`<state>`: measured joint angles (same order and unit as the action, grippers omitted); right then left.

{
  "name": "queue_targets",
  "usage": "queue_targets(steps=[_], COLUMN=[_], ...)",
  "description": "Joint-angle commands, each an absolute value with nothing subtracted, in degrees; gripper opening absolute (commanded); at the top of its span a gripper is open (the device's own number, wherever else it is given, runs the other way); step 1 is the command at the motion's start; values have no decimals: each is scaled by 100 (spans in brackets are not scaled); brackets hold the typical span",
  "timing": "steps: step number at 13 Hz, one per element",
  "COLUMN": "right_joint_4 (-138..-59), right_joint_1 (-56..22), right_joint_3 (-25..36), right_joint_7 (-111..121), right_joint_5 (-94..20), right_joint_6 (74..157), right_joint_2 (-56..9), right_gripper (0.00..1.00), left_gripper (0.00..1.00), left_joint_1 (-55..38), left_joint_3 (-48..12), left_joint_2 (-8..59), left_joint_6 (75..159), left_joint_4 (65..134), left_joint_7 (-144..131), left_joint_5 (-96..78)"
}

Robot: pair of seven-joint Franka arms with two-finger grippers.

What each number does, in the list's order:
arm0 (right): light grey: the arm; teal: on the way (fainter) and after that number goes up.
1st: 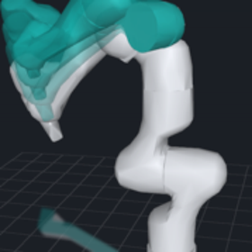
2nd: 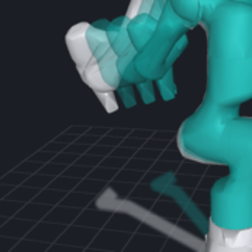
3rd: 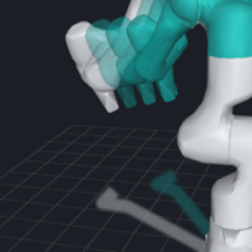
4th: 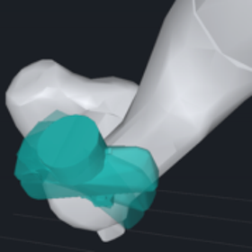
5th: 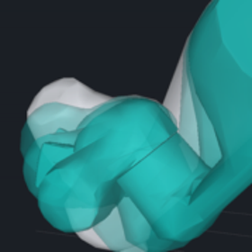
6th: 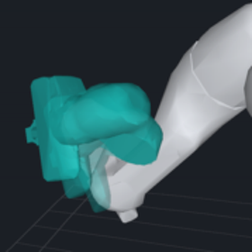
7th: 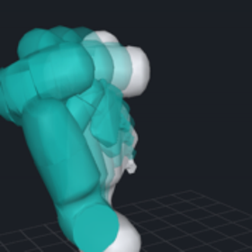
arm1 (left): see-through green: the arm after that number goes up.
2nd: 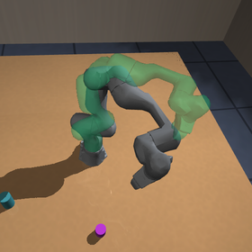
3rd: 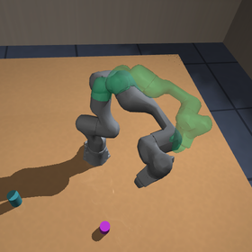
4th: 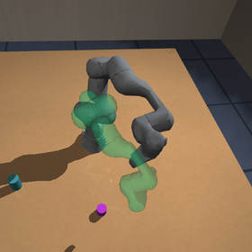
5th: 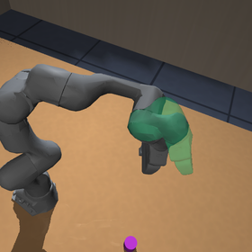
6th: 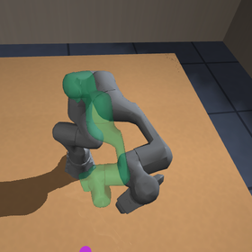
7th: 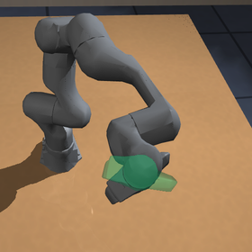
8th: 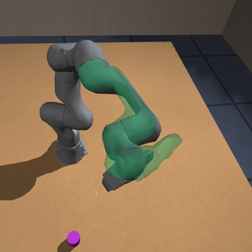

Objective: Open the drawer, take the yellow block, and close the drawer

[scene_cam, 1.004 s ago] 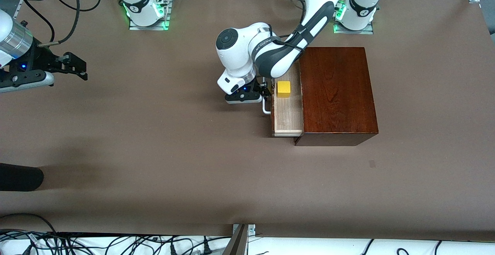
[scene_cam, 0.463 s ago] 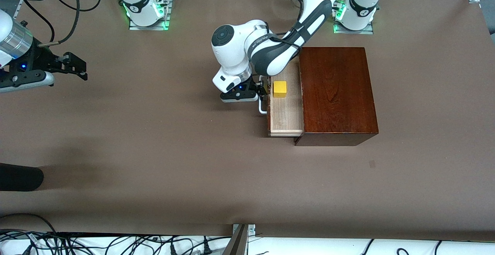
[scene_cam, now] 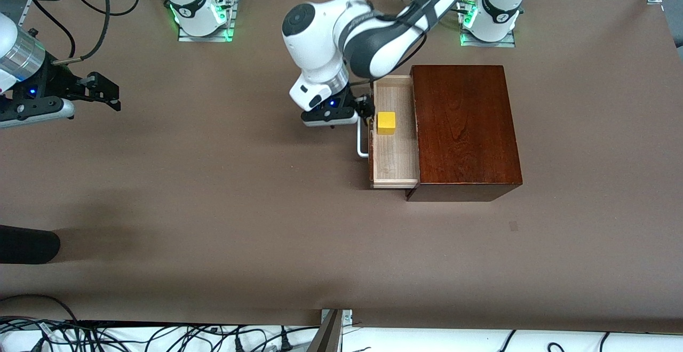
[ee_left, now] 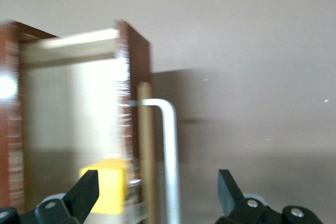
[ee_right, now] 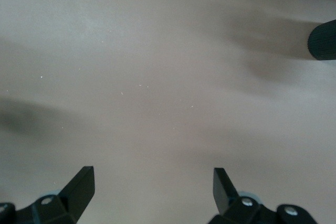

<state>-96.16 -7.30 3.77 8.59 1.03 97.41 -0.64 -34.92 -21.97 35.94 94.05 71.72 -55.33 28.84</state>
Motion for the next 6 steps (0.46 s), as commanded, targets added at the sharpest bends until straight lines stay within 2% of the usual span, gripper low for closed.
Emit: queue_targets(steps=[1, 2, 5, 6], right_joint_4=[-9440, -9457, -9369, -9369], right_joint_1=[-694, -712, -922, -1045], right_joint_3=[334, 317, 264, 246], right_joint_7=[800, 826, 914, 975], right_joint_5=[18, 9, -53, -53], right_joint_6=[9624, 9624, 9554, 9467], right_joint_2=[-105, -114, -737, -712], right_gripper=[100, 100, 100, 100], left_gripper=[100, 100, 100, 100], left_joint_1=[-3043, -2771, -2007, -1725], left_joint_3=[-2171, -2171, -2188, -2188], left_joint_2=[2885, 2718, 2365, 2242], left_joint_6=[8721, 8571, 8192, 8157], left_joint_4=[7260, 7260, 7260, 7260], left_joint_7=[-4915, -4574, -3518, -3211], left_joint_5=[2507, 2348, 2294, 2129])
